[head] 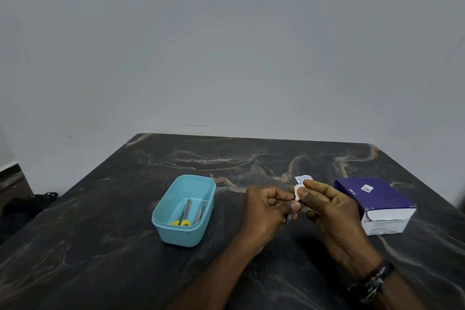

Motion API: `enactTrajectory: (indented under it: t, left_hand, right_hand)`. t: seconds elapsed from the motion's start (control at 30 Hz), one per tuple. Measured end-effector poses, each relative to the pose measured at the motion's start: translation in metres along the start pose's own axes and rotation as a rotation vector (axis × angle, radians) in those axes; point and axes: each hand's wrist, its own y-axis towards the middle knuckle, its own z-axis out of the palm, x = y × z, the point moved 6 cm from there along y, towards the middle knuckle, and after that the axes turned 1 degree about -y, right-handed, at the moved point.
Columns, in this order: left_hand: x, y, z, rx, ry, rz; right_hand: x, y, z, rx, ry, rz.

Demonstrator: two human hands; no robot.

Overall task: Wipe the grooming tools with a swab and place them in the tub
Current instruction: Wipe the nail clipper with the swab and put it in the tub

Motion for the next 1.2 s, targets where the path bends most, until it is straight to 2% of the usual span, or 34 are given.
enactTrajectory:
  t: [0.17,0.37,0.63,0.97,1.2]
  left_hand:
    - [0.003,0.0,0.0,0.006,0.024,-0.041]
    - [0.005,0.0,-0.003,-0.038,0.016,-0.029]
    - [0.01,-0.001,0.005,0.028,0.037,-0.082]
    - [0.01,0.002,-0.003,-0.015,0.033,-0.052]
    - [0.009,-0.001,0.002,0.047,0.035,-0.094]
  right_hand:
    - [0.003,0.0,0.0,0.024,0.023,-0.009]
    - [-0.001,0.001,0.001,0.049,-0.077,0.0]
    - [0.001,0.003,-0.007,-0.05,0.004,-0.058]
    - [-0.004,0.003,-0.001,0.025,-0.069,-0.016]
    - [-0.002,0.004,-0.01,-0.061,0.002,-0.032]
